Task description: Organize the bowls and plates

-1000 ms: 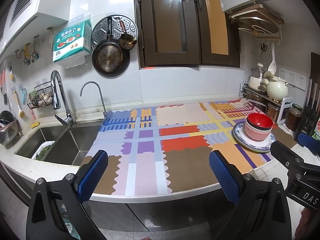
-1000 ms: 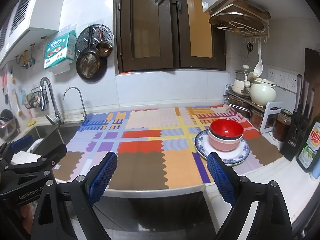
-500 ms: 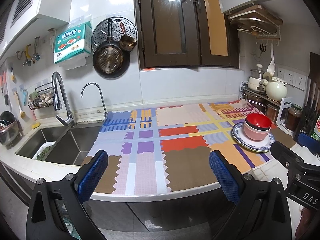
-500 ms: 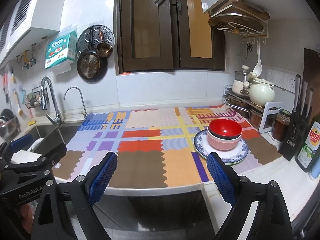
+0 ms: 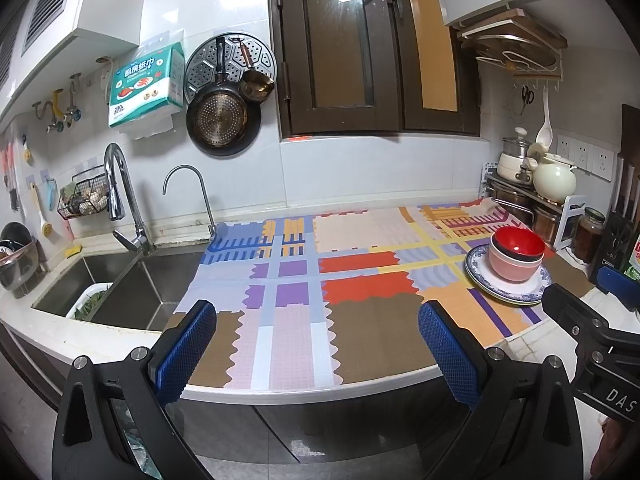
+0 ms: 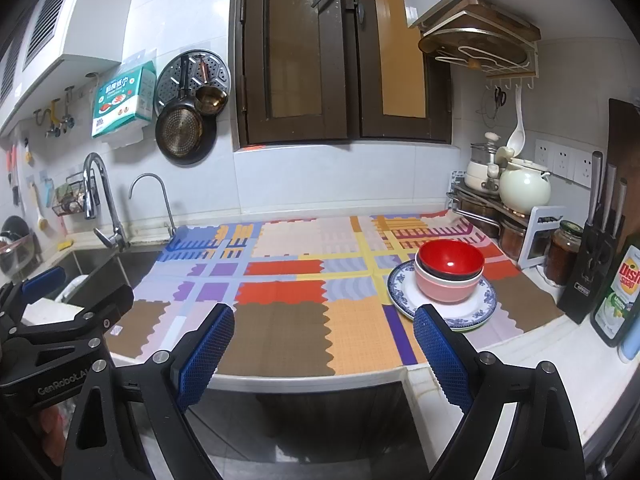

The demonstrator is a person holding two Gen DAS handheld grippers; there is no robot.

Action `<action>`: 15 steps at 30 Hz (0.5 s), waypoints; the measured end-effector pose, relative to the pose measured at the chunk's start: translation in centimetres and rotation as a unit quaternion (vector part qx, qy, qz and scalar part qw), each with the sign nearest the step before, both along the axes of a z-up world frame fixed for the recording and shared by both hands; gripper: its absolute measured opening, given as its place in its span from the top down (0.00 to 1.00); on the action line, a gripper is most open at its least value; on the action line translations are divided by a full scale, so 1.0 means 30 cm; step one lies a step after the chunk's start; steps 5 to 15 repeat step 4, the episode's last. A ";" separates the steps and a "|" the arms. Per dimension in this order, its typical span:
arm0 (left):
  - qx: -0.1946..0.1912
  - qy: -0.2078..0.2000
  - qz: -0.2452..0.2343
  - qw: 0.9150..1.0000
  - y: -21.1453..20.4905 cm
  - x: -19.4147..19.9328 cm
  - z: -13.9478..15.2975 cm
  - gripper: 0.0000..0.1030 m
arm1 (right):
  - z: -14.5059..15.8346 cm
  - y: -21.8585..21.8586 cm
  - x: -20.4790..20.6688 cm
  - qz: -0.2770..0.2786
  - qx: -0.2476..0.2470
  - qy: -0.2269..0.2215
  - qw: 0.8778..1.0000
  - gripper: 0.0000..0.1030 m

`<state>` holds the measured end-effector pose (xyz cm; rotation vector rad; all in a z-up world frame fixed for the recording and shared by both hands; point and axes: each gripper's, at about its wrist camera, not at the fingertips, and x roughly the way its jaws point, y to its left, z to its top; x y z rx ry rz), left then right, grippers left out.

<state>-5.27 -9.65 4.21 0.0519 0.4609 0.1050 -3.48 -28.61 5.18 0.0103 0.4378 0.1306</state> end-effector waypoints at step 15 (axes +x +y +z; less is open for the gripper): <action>0.000 0.001 0.002 1.000 0.000 0.008 -0.001 0.00 | 0.000 0.001 0.002 0.000 -0.001 0.000 1.000 0.11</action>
